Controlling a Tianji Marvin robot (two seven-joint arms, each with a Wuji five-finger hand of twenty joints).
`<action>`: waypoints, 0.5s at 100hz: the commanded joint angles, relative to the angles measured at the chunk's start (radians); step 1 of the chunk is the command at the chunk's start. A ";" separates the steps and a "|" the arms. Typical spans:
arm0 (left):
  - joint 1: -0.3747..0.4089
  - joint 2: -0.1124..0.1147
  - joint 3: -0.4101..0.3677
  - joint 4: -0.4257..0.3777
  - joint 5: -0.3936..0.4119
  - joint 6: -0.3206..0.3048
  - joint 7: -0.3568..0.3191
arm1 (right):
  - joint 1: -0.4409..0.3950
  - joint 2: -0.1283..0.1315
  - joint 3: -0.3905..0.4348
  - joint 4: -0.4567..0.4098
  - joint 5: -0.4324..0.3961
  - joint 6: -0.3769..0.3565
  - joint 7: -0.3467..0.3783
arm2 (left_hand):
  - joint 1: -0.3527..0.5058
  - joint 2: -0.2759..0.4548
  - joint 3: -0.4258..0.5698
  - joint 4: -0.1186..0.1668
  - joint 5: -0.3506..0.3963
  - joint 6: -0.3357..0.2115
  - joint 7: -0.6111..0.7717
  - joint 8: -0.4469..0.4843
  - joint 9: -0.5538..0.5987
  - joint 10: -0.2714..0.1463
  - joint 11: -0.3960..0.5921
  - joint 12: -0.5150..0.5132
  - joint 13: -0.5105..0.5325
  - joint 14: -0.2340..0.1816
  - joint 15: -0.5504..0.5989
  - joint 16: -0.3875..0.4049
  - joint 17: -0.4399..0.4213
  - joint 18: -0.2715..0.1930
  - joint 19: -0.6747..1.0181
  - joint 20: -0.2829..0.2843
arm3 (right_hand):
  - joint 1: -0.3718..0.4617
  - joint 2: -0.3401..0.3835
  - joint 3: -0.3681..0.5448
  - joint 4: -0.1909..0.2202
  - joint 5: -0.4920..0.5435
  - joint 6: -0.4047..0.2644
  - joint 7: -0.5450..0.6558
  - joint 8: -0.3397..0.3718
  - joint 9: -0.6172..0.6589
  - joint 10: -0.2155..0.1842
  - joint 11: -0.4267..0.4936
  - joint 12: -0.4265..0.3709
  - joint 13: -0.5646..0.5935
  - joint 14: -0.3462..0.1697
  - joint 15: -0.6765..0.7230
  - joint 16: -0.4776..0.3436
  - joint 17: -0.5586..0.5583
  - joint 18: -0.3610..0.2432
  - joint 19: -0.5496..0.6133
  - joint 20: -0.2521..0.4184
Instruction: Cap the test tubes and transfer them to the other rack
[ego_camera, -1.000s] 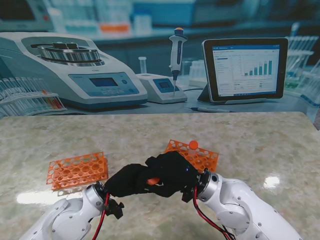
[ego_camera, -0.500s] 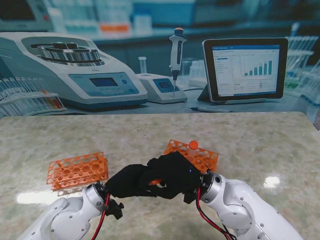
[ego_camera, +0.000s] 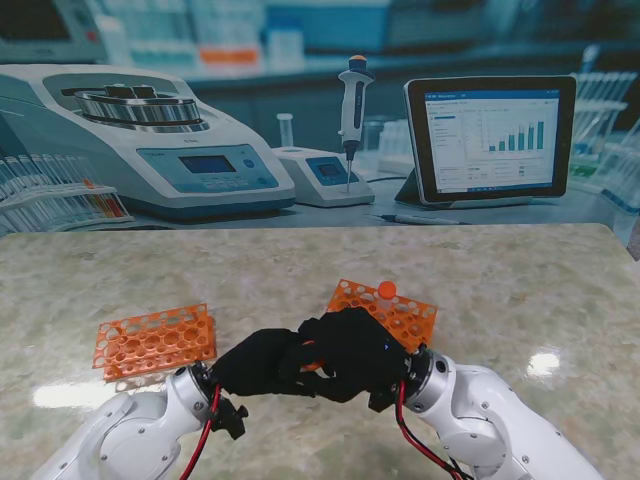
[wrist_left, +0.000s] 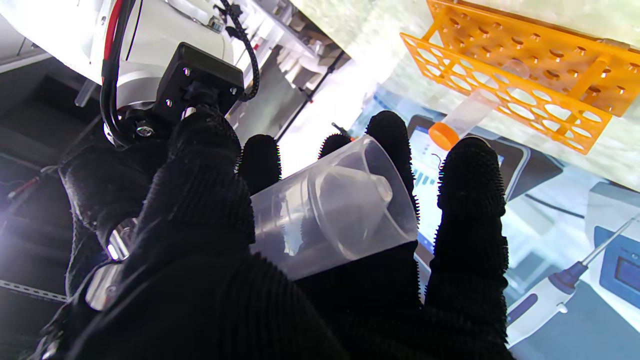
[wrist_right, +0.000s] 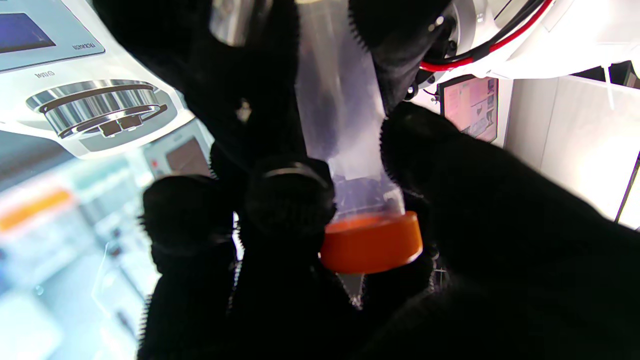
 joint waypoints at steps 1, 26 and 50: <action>-0.001 0.004 -0.001 0.001 -0.001 0.014 -0.009 | -0.015 -0.006 -0.002 -0.023 -0.002 -0.013 -0.007 | 0.006 0.048 0.003 -0.015 -0.024 -0.008 0.040 0.034 -0.036 0.001 -0.020 -0.013 -0.020 0.001 -0.014 -0.011 -0.008 0.014 -0.021 -0.021 | 0.164 0.177 0.285 0.151 0.160 -0.013 0.147 0.018 0.196 -0.492 0.213 0.039 -0.051 0.001 0.020 -0.008 0.020 0.001 0.035 -0.010; -0.004 0.006 0.000 0.003 -0.006 0.024 -0.020 | -0.035 -0.005 0.007 -0.041 -0.027 -0.027 -0.033 | 0.002 0.051 0.002 -0.015 -0.032 -0.009 0.119 0.092 -0.038 0.003 -0.020 -0.014 -0.022 0.000 -0.014 -0.009 -0.011 0.015 -0.026 -0.018 | 0.164 0.177 0.285 0.147 0.161 -0.017 0.149 0.018 0.195 -0.492 0.213 0.038 -0.051 0.002 0.020 -0.008 0.020 0.000 0.035 -0.010; -0.008 0.007 0.002 0.006 -0.011 0.032 -0.026 | -0.052 -0.003 0.017 -0.059 -0.039 -0.040 -0.036 | -0.002 0.055 0.003 -0.015 -0.035 -0.005 0.180 0.133 -0.038 0.005 -0.018 -0.014 -0.024 0.002 -0.008 -0.004 -0.010 0.011 -0.029 -0.017 | 0.164 0.175 0.284 0.145 0.161 -0.019 0.150 0.017 0.194 -0.490 0.212 0.037 -0.052 0.002 0.018 -0.010 0.019 -0.002 0.033 -0.011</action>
